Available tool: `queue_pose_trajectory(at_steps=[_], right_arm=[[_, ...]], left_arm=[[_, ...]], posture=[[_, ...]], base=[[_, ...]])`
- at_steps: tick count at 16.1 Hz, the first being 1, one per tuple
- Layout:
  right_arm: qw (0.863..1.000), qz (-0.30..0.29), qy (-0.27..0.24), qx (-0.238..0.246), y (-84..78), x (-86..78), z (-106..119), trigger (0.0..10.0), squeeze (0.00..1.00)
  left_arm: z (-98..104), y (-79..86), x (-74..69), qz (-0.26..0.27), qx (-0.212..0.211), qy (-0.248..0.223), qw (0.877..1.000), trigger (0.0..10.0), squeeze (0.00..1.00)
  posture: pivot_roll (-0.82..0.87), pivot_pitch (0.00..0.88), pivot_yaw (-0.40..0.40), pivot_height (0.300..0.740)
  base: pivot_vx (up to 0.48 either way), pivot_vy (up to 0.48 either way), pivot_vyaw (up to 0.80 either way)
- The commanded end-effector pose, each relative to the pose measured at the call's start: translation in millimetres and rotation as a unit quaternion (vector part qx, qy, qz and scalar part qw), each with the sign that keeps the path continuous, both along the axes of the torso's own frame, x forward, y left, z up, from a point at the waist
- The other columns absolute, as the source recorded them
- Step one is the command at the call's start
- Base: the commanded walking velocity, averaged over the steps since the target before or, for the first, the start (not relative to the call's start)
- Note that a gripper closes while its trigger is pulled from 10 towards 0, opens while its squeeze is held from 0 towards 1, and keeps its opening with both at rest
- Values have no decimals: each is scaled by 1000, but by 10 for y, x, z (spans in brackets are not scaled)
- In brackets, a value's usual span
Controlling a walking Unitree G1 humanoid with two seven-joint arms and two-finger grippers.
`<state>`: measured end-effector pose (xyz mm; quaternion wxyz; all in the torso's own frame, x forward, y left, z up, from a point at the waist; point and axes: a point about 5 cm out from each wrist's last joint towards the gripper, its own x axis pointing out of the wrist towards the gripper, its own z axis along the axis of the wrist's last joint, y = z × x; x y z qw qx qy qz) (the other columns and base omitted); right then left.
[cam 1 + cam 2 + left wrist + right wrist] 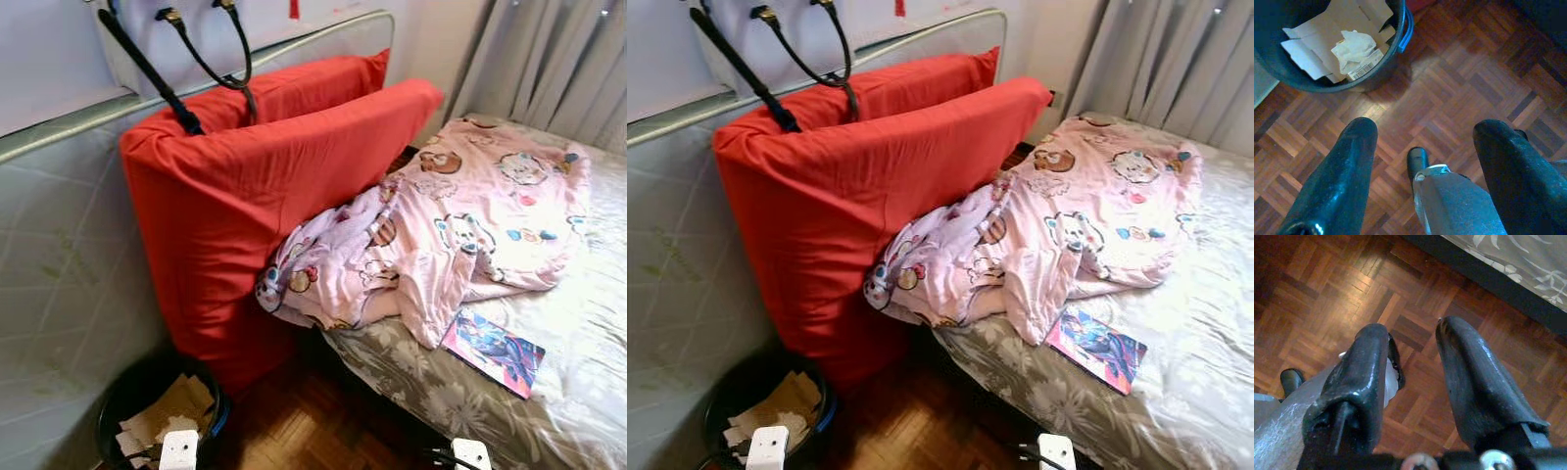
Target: Clean up the room
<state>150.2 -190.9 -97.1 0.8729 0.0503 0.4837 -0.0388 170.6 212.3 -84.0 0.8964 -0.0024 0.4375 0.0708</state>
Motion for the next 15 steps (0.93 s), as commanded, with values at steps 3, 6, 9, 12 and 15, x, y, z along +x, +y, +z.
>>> queue_pose_trajectory(at_steps=[3,6,9,12,15], right_arm=[[997,71,9,23,-122,-67,8,10000,0],[998,52,8,34,-41,-105,-18,10000,0],[998,40,6,39,22,-122,-33,10000,0],[999,34,6,41,61,-118,-38,10000,0],[998,55,2,33,48,-80,-22,10000,0]], left_arm=[[-215,-193,-518,1,9,59,998,10000,0],[-208,-116,-539,-21,19,60,998,10000,0],[-200,-49,-553,-22,29,61,997,10000,0],[-187,-9,-540,-21,38,56,997,10000,0],[-188,-35,-518,-22,31,57,998,10000,0]], posture=[[185,0,-262,740],[170,0,-220,740],[161,0,-185,740],[141,0,-189,740],[146,0,-176,740]], base=[[0,0,-696],[0,0,-690],[0,0,-688],[0,-480,-692],[0,0,-688]])
